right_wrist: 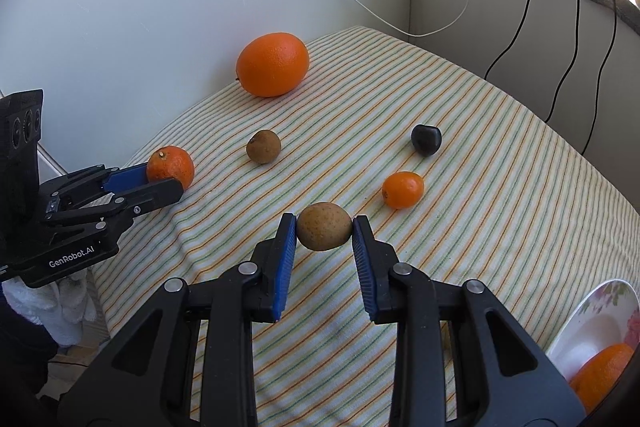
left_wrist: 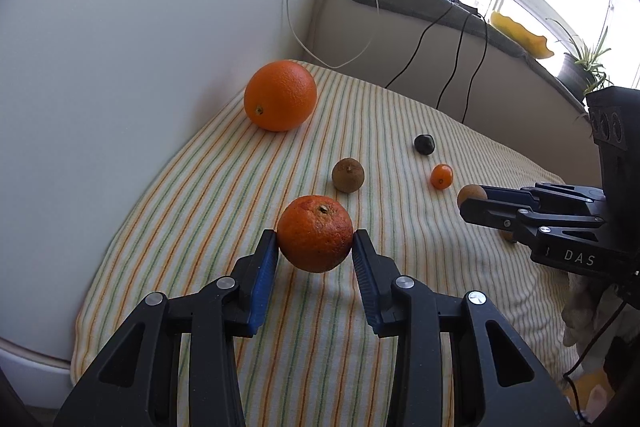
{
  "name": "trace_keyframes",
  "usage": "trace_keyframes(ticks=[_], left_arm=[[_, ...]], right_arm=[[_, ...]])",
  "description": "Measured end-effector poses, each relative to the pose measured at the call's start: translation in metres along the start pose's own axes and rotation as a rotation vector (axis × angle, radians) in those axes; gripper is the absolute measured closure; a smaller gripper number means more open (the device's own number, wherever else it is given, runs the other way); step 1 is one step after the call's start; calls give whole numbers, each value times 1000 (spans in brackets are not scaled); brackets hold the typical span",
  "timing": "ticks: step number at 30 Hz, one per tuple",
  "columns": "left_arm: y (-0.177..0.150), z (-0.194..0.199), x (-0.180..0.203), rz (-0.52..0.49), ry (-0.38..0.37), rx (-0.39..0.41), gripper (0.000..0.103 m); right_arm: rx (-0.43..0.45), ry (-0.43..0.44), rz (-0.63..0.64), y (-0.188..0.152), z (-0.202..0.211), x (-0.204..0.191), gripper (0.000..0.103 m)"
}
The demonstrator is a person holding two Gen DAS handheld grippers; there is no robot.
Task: Organize fruits
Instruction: 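Carry the brown kiwi with the right tool over the plate while the left tool carries the tangerine there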
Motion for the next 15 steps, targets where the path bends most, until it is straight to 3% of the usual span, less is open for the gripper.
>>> trace_keyframes(ticks=[15], left_arm=[[3, 4, 59, -65, -77, 6, 67]], right_arm=[[63, -44, -35, -14, 55, 32, 73]])
Point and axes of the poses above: each gripper's, at about its wrist camera, not at the fingertips, and z roughly against the way its jaws point, x to its right, y to its top, the point moved 8 cm from there along -z, roughly the way its jaws point, and after that the axes turned 3 degrees about x, right-handed, at the moved point
